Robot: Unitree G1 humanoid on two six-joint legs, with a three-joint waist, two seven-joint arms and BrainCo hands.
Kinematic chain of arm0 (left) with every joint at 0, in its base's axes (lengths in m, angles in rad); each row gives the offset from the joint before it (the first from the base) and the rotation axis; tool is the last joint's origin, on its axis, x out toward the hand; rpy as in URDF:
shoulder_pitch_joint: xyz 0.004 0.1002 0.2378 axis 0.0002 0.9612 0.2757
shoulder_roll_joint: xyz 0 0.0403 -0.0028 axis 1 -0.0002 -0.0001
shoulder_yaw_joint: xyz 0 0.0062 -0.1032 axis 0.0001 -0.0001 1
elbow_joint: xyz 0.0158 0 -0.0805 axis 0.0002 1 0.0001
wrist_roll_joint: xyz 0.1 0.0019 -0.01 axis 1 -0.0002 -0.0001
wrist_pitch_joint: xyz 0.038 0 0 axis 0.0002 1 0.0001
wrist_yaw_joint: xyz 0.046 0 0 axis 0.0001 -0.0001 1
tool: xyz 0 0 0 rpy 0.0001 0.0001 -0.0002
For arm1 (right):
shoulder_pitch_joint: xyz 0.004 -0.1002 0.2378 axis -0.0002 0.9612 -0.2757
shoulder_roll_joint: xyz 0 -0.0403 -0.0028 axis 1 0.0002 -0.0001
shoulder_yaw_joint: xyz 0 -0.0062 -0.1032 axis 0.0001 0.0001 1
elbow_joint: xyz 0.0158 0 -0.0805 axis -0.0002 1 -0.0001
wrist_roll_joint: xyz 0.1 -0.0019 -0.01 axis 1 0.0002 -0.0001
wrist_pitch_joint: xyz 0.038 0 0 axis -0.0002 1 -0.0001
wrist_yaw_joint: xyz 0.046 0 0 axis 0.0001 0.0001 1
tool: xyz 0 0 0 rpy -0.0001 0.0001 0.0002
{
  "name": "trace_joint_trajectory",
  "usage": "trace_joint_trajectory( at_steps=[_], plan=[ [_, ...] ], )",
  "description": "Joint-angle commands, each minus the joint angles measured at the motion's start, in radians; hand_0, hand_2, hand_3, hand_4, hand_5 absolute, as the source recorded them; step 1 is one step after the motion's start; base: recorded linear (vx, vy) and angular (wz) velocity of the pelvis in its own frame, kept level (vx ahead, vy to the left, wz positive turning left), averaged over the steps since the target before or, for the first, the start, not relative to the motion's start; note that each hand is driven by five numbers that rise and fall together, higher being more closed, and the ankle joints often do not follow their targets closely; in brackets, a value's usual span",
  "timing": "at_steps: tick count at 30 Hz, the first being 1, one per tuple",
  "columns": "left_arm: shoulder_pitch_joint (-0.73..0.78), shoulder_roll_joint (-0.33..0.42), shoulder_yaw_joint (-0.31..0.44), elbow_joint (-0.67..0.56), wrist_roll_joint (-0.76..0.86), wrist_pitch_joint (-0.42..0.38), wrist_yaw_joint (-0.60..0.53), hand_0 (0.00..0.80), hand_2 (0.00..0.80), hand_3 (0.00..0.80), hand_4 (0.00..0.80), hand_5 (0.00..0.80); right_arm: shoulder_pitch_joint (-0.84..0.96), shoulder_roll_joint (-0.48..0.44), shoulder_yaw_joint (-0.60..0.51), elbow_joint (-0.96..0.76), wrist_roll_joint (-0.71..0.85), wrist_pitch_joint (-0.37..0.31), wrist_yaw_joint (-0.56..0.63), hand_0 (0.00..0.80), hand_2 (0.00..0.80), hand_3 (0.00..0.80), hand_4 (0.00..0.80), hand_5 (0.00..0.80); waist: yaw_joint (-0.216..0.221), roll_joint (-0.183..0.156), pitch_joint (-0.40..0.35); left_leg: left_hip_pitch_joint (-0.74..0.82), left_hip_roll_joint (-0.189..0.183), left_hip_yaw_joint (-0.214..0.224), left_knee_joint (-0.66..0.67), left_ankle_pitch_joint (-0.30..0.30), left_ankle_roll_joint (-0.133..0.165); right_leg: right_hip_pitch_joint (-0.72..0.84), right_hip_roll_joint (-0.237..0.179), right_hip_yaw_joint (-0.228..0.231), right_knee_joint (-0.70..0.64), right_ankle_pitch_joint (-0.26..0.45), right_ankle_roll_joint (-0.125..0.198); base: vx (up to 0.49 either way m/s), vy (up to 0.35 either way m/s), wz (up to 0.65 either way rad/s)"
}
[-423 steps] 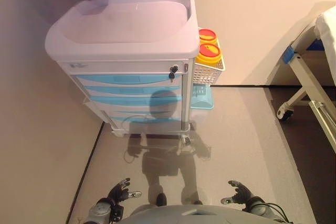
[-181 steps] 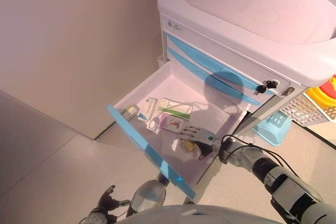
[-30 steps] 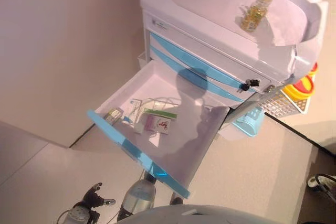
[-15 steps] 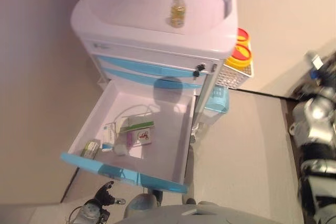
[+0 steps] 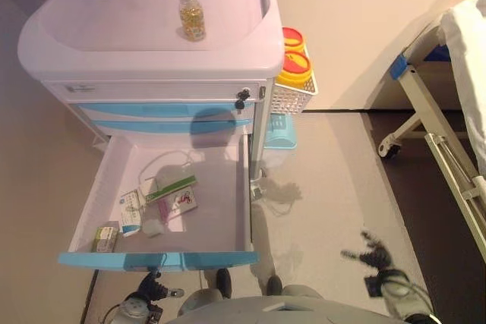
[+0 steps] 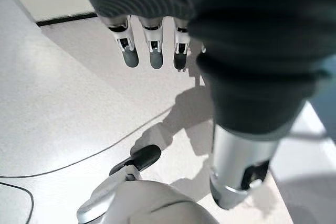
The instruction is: Open the drawer and pick up the medicine
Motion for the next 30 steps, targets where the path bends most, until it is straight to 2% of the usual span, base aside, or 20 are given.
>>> trace_joint_trajectory(
  at_steps=[1,4,8,10,14,16,17,18,20,25,30],
  plan=[
    [-0.056,-0.040,-0.001,0.008,-0.003,-0.091,-0.028,0.000,0.000,0.000,0.000,0.000,-0.035,-0.031,0.022,0.004,-0.056,-0.007,0.026,0.000,0.000,0.000,0.000,0.000,-0.014,0.018,0.014,-0.037,-0.021,-0.013,0.119,-0.150,0.013,-0.072,-0.028,-0.025,0.078,-0.003,0.053,0.049,0.092,-0.01],
    [-0.080,-0.028,-0.031,-0.017,-0.025,-0.109,-0.064,0.000,0.000,0.000,0.000,0.000,-0.049,-0.034,0.056,0.003,-0.106,-0.015,0.039,0.000,0.000,0.000,0.000,0.000,-0.022,0.031,0.055,-0.078,-0.025,-0.014,0.169,-0.163,0.024,-0.122,-0.037,-0.021,0.136,-0.022,0.046,-0.033,0.121,-0.05],
    [-0.148,0.023,-0.084,-0.095,-0.052,-0.119,-0.138,0.000,0.000,0.000,0.000,0.000,-0.103,-0.084,0.111,-0.049,-0.141,-0.015,0.058,0.000,0.000,0.000,0.000,0.000,-0.030,0.043,0.158,-0.211,-0.032,-0.008,0.321,-0.191,0.049,-0.271,-0.056,-0.011,0.315,-0.057,0.022,-0.169,0.143,-0.17],
    [-0.182,0.059,-0.102,-0.167,-0.051,-0.083,-0.146,0.000,0.000,0.000,0.000,0.000,-0.127,-0.114,0.142,-0.095,-0.130,-0.001,0.059,0.000,0.000,0.000,0.000,0.000,-0.030,0.042,0.205,-0.294,-0.038,-0.001,0.418,-0.208,0.060,-0.352,-0.063,-0.006,0.411,-0.071,0.011,-0.124,0.113,-0.04],
    [-0.229,0.121,-0.111,-0.252,-0.040,-0.041,-0.131,0.000,0.000,0.000,0.000,0.000,-0.152,-0.159,0.169,-0.169,-0.099,0.030,0.063,0.000,0.000,0.000,0.000,0.000,-0.033,0.043,0.253,-0.409,-0.044,0.013,0.545,-0.239,0.071,-0.464,-0.055,0.004,0.544,-0.104,-0.011,-0.041,0.107,0.01],
    [-0.255,0.159,-0.104,-0.285,-0.015,-0.034,-0.125,0.000,0.000,0.000,0.000,0.000,-0.153,-0.176,0.173,-0.195,-0.079,0.040,0.060,0.000,0.000,0.000,0.000,0.000,-0.035,0.043,0.263,-0.465,-0.048,0.019,0.600,-0.253,0.076,-0.518,-0.048,0.010,0.602,-0.116,-0.021,0.040,0.117,-0.12],
    [-0.261,0.178,-0.099,-0.304,-0.012,-0.028,-0.118,0.000,0.000,0.000,0.000,0.000,-0.145,-0.184,0.170,-0.211,-0.074,0.044,0.061,0.000,0.000,0.000,0.000,0.000,-0.036,0.042,0.270,-0.477,-0.052,0.015,0.639,-0.290,0.074,-0.531,-0.044,0.020,0.643,-0.151,-0.019,0.110,0.101,-0.02],
    [-0.268,0.199,-0.088,-0.322,-0.004,-0.027,-0.108,0.000,0.000,0.000,0.000,0.000,-0.136,-0.191,0.165,-0.227,-0.070,0.048,0.060,0.000,0.000,0.000,0.000,0.000,-0.039,0.040,0.275,-0.495,-0.053,0.015,0.665,-0.301,0.076,-0.549,-0.041,0.023,0.664,-0.159,-0.022,0.111,0.093,0.00],
    [-0.279,0.222,-0.077,-0.342,0.005,-0.028,-0.093,0.000,0.000,0.000,0.000,0.000,-0.122,-0.197,0.158,-0.241,-0.064,0.055,0.057,0.000,0.000,0.000,0.000,0.000,-0.042,0.036,0.277,-0.513,-0.054,0.017,0.690,-0.312,0.077,-0.566,-0.037,0.027,0.681,-0.164,-0.023,0.068,0.081,-0.11],
    [-0.368,0.334,-0.010,-0.395,-0.019,-0.013,-0.059,0.000,0.000,0.000,0.000,0.000,-0.075,-0.223,0.120,-0.252,-0.064,0.053,0.045,0.000,0.000,0.000,0.000,0.000,-0.059,0.021,0.290,-0.573,-0.059,0.019,0.770,-0.346,0.081,-0.616,-0.029,0.047,0.710,-0.164,-0.025,0.084,0.074,-0.10],
    [-0.522,0.474,0.034,-0.388,-0.089,0.032,-0.047,0.000,0.000,0.000,0.000,0.000,-0.048,-0.243,0.105,-0.234,-0.050,0.050,0.030,0.000,0.000,0.000,0.000,0.000,-0.088,0.014,0.297,-0.622,-0.065,0.025,0.825,-0.368,0.091,-0.667,-0.008,0.081,0.727,-0.155,-0.028,0.078,0.066,-0.08]
  ],
)
